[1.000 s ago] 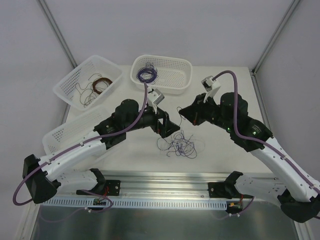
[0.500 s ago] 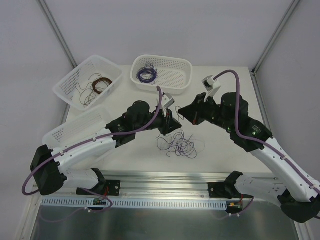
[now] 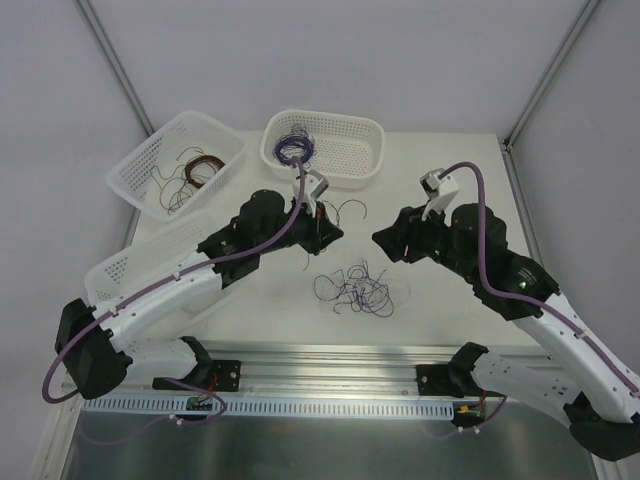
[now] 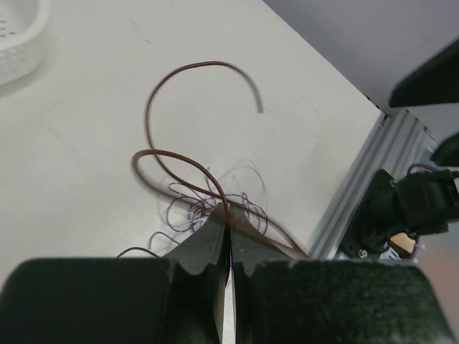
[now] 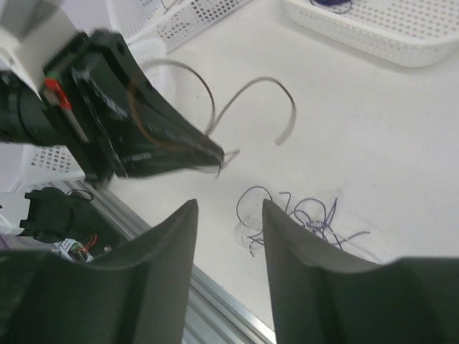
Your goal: Untangle the cables
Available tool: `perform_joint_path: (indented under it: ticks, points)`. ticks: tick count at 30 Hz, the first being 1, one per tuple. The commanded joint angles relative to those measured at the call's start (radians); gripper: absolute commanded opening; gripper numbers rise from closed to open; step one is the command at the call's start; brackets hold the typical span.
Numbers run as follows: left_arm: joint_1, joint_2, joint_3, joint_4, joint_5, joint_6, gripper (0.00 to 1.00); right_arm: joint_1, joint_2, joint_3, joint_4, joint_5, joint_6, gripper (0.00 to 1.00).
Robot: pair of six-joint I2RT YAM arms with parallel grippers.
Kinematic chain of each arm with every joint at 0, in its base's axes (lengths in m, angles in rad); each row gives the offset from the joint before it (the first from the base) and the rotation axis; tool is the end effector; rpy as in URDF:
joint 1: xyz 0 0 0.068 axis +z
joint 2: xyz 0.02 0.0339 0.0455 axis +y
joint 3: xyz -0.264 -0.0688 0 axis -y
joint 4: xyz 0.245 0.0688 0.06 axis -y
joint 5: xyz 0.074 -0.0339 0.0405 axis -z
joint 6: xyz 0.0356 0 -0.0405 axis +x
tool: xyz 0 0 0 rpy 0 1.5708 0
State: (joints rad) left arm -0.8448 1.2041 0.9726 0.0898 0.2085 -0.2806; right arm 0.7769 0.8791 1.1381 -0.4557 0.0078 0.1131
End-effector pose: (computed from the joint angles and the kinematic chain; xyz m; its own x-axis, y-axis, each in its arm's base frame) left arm 0.1839 -0.2183 0.3468 -0.3304 -0.0359 -0.9432 0.8078 0.5061 -0.3022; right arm 0.1289 0.1264 0.4162 -0.2170 -0.0551 -0.9746 -0.6754 0.7293 0.1092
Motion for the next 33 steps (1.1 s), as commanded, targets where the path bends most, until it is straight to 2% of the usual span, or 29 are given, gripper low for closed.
perform_joint_path:
  ticks: [1, 2, 4, 5, 8, 11, 19, 27, 30, 33]
  points:
    - [0.078, -0.005, 0.092, -0.051, 0.018, -0.009, 0.0, 0.005, -0.052, -0.014, -0.064, 0.095, -0.041, 0.48]
    - [0.116, 0.0, 0.138, -0.073, 0.029, -0.003, 0.0, 0.004, -0.06, -0.017, -0.076, 0.107, -0.049, 0.57]
    - [0.163, 0.017, 0.194, -0.141, 0.034, 0.014, 0.0, 0.004, -0.083, -0.029, -0.112, 0.141, -0.053, 0.66]
    - [0.186, 0.028, 0.256, -0.165, 0.035, 0.02, 0.0, 0.004, -0.089, -0.035, -0.123, 0.15, -0.053, 0.76]
    - [0.289, 0.067, 0.375, -0.238, 0.035, 0.058, 0.0, 0.005, -0.117, -0.057, -0.15, 0.178, -0.053, 0.89]
    - [0.389, 0.109, 0.478, -0.275, 0.017, 0.11, 0.0, 0.005, -0.137, -0.073, -0.167, 0.196, -0.046, 0.98]
    - [0.702, 0.288, 0.702, -0.328, -0.014, 0.224, 0.0, 0.004, -0.143, -0.09, -0.21, 0.199, -0.053, 1.0]
    - [0.892, 0.521, 0.854, -0.329, -0.075, 0.293, 0.0, 0.004, -0.106, -0.09, -0.212, 0.201, -0.081, 1.0]
    - [0.958, 0.609, 0.88, -0.332, -0.07, 0.249, 0.09, 0.004, -0.074, -0.092, -0.204, 0.201, -0.095, 1.0]
    - [1.006, 0.673, 0.891, -0.334, -0.08, 0.215, 0.26, 0.004, -0.046, -0.092, -0.195, 0.199, -0.099, 1.0]
